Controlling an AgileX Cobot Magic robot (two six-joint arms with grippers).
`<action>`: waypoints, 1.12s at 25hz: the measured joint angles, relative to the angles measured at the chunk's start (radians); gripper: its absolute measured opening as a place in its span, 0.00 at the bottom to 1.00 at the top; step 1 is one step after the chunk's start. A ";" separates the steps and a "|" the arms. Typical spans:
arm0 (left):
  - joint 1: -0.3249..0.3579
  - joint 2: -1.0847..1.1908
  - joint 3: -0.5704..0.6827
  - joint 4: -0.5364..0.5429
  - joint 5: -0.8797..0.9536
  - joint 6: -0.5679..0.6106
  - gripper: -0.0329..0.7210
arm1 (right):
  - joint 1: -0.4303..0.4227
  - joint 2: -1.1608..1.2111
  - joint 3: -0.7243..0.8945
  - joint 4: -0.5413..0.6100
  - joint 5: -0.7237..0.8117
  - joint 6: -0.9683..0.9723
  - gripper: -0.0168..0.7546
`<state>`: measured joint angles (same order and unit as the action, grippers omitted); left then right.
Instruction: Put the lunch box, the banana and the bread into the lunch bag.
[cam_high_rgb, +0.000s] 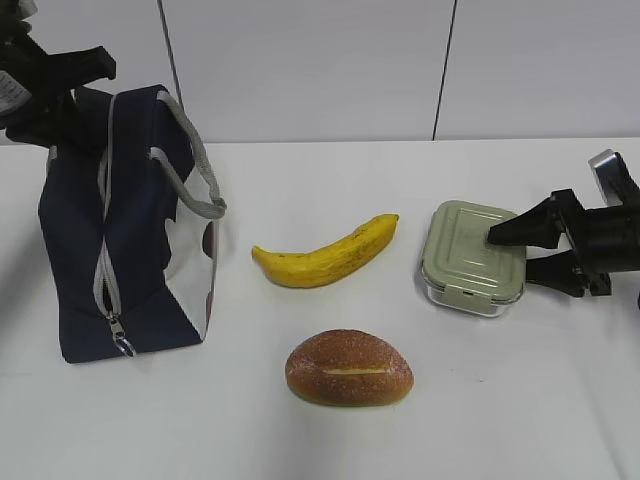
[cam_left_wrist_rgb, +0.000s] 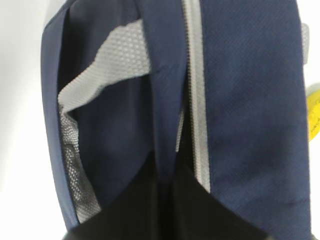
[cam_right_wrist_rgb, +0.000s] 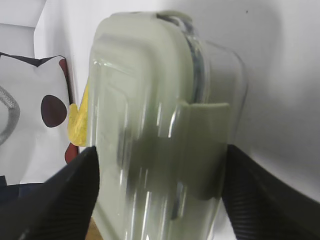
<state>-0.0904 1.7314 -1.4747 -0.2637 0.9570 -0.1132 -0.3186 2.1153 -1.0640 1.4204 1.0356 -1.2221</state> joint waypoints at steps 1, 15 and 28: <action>0.000 0.000 0.000 0.000 0.000 0.000 0.04 | 0.002 0.000 0.000 -0.004 0.000 0.002 0.74; 0.000 0.000 0.000 0.001 -0.001 0.000 0.04 | 0.045 0.000 0.000 -0.015 -0.044 0.022 0.55; 0.000 0.000 0.000 -0.130 -0.006 0.088 0.04 | 0.048 0.007 -0.001 0.198 0.066 -0.023 0.52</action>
<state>-0.0904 1.7314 -1.4747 -0.3939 0.9513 -0.0252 -0.2711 2.1224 -1.0649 1.6180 1.1014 -1.2456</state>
